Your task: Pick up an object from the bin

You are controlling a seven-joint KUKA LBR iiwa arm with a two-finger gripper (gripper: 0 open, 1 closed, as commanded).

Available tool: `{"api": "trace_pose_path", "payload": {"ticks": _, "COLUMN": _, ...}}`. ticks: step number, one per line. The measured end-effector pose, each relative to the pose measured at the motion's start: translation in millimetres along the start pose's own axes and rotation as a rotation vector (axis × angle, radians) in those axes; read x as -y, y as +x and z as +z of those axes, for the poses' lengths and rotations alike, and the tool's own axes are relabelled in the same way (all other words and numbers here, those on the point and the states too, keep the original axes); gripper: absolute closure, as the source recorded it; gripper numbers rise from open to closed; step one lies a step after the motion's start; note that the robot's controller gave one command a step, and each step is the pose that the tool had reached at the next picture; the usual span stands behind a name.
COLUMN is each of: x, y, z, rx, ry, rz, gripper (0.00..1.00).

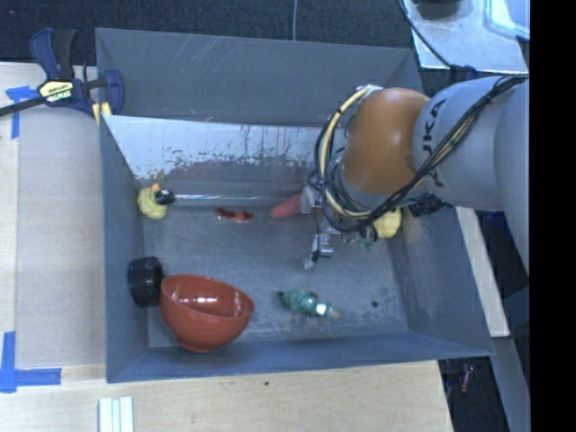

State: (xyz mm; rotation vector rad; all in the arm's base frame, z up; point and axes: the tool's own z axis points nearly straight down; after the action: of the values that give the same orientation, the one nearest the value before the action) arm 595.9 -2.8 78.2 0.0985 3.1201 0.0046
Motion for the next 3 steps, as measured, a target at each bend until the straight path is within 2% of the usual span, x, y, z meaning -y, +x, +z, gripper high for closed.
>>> {"api": "trace_pose_path", "payload": {"ticks": 1, "x": 35.0, "y": -17.3, "z": 6.6, "rx": -0.001, "ry": 0.000, "rz": 0.122, "gripper": 1.00}}
{"api": "trace_pose_path", "payload": {"ticks": 3, "x": 30.8, "y": -14.3, "z": -5.2, "rx": -0.007, "ry": 0.002, "rz": 0.087, "gripper": 1.00}}
